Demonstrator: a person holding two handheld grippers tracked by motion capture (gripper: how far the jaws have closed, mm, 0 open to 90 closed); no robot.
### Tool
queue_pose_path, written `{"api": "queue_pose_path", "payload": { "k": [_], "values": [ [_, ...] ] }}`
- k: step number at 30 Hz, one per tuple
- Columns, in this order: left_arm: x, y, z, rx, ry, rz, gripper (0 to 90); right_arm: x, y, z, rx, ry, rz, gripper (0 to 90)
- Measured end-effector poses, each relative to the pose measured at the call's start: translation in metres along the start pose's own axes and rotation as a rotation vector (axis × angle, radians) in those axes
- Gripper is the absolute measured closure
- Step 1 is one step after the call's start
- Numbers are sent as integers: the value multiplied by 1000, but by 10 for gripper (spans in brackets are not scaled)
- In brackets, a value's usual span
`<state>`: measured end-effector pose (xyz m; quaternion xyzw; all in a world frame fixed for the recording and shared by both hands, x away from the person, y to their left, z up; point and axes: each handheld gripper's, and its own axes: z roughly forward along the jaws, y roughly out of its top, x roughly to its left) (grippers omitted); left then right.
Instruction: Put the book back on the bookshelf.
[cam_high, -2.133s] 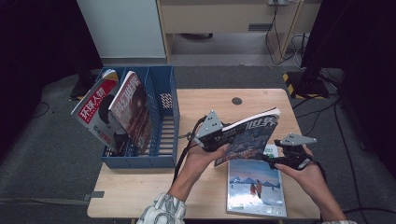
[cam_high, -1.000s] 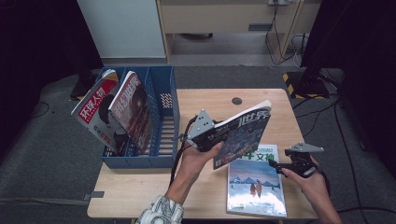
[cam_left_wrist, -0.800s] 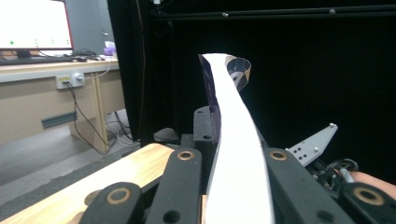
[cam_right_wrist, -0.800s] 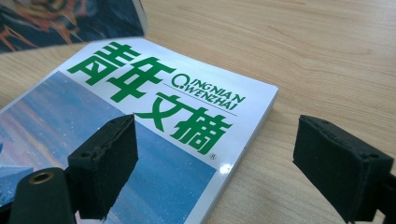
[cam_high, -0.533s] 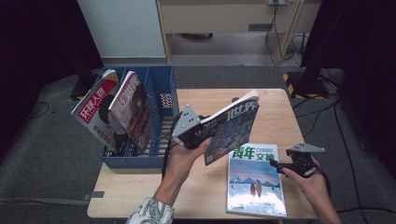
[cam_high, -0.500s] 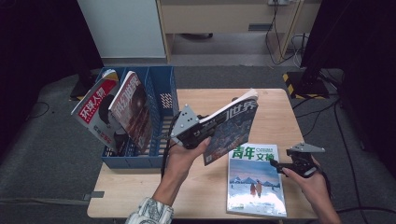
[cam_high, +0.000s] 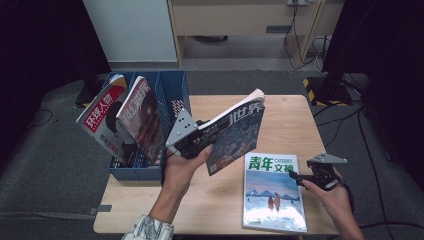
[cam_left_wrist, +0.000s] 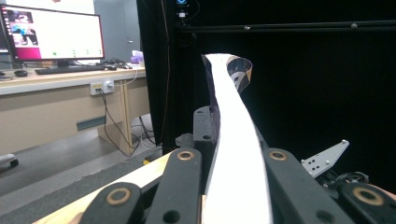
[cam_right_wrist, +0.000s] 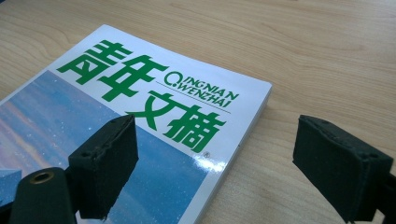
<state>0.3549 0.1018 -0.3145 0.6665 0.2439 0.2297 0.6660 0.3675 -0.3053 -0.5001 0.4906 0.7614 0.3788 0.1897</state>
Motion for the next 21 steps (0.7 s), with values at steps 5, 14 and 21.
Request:
{"api": "queue_pose_path", "payload": {
  "k": [5, 14, 21],
  "values": [
    [4, 2, -7, -5, 10, -6, 826, 0, 0, -1, -1, -2, -9, 143],
    [12, 7, -20, -24, 31, -29, 826, -1, -1, 0, 3, -8, -7, 144],
    [18, 10, -34, -31, 56, -29, 826, 0, -1, 0, 3, -9, -7, 144]
  ]
}}
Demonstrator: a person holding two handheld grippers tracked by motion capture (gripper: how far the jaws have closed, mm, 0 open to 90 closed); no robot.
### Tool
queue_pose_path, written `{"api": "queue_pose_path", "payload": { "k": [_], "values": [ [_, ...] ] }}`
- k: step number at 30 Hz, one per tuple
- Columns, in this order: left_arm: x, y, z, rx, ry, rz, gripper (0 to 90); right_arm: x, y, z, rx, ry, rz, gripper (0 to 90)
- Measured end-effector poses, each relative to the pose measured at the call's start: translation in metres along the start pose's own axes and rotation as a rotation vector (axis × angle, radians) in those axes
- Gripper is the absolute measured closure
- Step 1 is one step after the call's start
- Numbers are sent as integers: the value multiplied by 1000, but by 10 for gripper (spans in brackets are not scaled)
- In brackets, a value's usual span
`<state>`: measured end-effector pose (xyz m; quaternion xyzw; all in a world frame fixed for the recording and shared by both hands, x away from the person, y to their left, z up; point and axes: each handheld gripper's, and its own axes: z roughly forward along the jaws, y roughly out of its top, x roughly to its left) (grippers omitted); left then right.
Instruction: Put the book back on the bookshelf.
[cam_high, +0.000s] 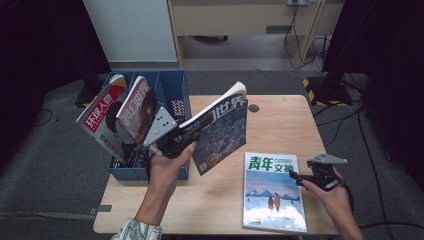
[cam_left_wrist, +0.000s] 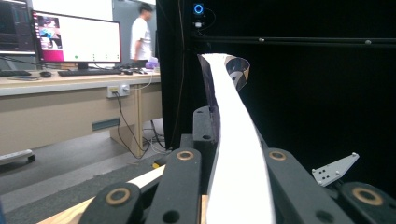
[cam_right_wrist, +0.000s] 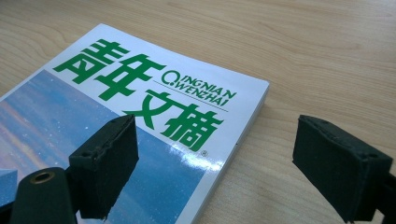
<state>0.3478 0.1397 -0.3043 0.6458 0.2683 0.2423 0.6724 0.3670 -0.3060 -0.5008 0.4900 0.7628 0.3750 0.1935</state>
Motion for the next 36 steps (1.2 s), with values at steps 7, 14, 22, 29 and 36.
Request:
{"api": "queue_pose_path", "payload": {
  "k": [7, 14, 22, 29, 36],
  "values": [
    [9, 4, -16, -17, 26, -12, 826, 0, 0, 0, 2, -3, -2, 144],
    [14, 11, -30, -27, 51, -7, 826, 0, 0, 0, -5, -5, 4, 144],
    [20, 15, -41, -27, 76, -6, 826, -1, 0, 0, -2, -4, -1, 144],
    [27, 17, -47, -22, 104, -4, 826, -1, 0, 0, -3, -6, -1, 144],
    [32, 21, -59, -27, 125, -2, 826, -1, 0, 0, -6, -8, 4, 145]
  ]
}}
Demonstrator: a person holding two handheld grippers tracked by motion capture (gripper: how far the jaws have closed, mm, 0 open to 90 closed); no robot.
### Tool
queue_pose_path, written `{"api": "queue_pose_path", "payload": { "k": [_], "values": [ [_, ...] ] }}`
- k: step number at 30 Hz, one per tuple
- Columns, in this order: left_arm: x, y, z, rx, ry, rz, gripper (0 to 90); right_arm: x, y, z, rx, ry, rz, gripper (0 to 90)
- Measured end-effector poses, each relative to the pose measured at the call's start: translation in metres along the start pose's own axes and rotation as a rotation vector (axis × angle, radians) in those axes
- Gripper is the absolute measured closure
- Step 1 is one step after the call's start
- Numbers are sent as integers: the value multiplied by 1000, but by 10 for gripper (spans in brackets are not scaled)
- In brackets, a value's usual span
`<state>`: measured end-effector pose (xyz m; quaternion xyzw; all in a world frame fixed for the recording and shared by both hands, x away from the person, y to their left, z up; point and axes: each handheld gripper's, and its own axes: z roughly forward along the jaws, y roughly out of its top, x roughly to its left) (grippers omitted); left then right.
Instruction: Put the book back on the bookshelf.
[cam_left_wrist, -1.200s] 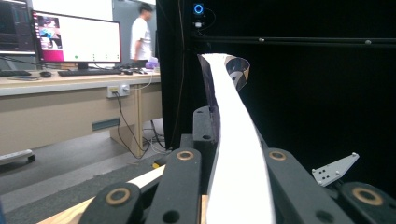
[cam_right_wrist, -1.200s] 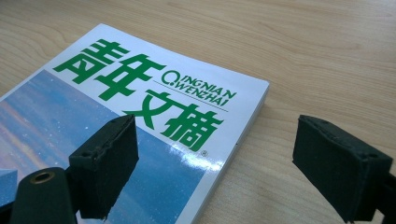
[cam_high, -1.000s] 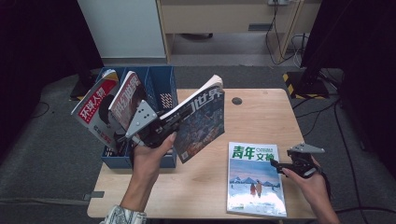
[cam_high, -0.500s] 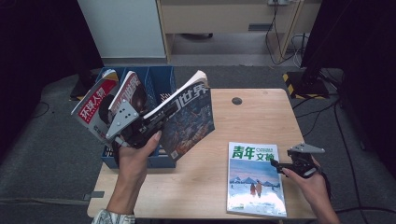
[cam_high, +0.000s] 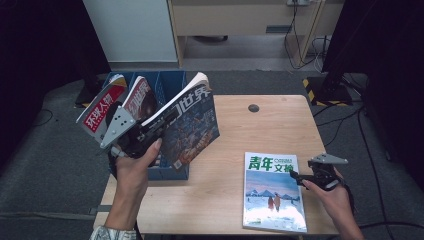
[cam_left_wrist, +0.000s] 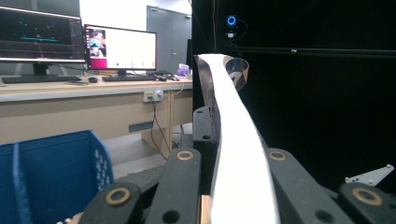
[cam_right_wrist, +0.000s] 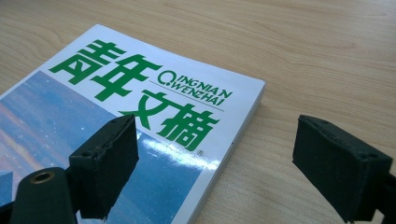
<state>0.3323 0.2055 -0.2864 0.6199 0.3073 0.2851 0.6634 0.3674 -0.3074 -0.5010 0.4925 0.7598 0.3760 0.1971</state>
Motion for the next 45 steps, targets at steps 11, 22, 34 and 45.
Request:
{"api": "queue_pose_path", "payload": {
  "k": [11, 22, 34, 45],
  "values": [
    [11, 2, -15, -9, 36, -11, 826, 0, 0, 0, 5, -4, 0, 145],
    [20, 4, -26, -17, 70, -19, 826, -1, 0, 0, 5, -6, 2, 145],
    [28, 4, -36, -30, 98, -29, 826, -1, 0, 0, 5, -7, -2, 145],
    [33, 5, -41, -36, 124, -31, 826, -3, 0, -1, -1, -11, 3, 145]
  ]
}}
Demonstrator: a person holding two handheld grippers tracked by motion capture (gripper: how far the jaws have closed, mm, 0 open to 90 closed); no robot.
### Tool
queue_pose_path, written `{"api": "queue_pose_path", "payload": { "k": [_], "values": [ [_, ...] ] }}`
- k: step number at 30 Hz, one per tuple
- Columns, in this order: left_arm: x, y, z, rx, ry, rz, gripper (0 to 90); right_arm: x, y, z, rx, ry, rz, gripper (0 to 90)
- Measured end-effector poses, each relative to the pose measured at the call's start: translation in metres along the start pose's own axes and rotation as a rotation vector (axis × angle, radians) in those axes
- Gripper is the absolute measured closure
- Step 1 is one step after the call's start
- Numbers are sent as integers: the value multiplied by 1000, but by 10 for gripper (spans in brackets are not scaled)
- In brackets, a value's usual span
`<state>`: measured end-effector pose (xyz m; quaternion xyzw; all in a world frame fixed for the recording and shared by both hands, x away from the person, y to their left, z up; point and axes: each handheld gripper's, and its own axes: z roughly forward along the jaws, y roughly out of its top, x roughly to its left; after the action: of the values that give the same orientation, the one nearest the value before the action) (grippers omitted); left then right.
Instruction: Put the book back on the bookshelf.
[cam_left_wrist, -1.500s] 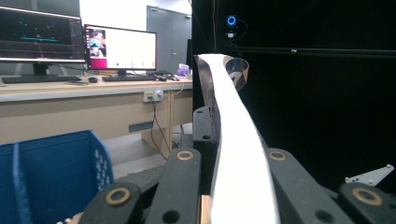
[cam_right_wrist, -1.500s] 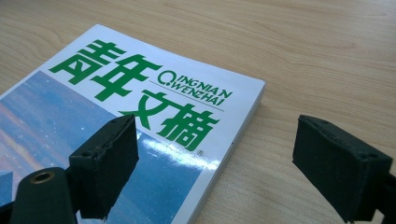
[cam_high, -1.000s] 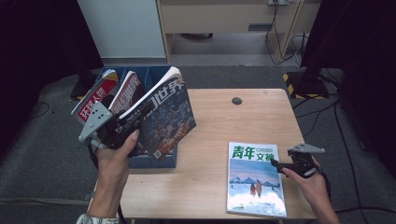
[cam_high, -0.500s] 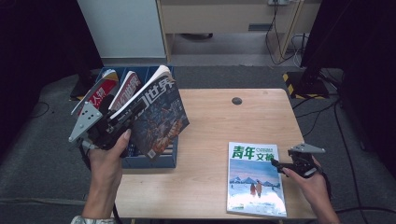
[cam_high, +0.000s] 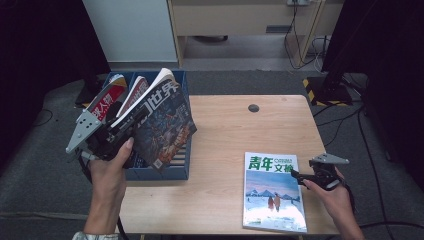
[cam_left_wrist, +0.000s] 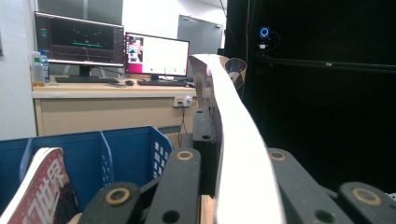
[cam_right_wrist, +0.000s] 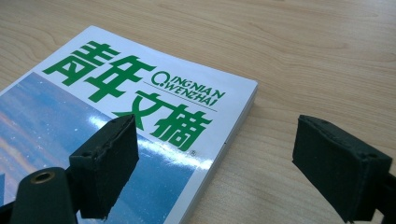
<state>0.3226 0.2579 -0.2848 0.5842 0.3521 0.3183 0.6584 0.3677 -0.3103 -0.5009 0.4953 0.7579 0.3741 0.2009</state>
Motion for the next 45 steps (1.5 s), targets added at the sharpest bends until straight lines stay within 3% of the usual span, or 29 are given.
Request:
{"api": "queue_pose_path", "payload": {
  "k": [25, 45],
  "values": [
    [11, 8, -12, -8, 39, -3, 826, 0, -1, 0, 0, -4, -1, 146],
    [21, 14, -23, -4, 112, 0, 826, 0, -1, 1, 6, -4, -4, 146]
  ]
}}
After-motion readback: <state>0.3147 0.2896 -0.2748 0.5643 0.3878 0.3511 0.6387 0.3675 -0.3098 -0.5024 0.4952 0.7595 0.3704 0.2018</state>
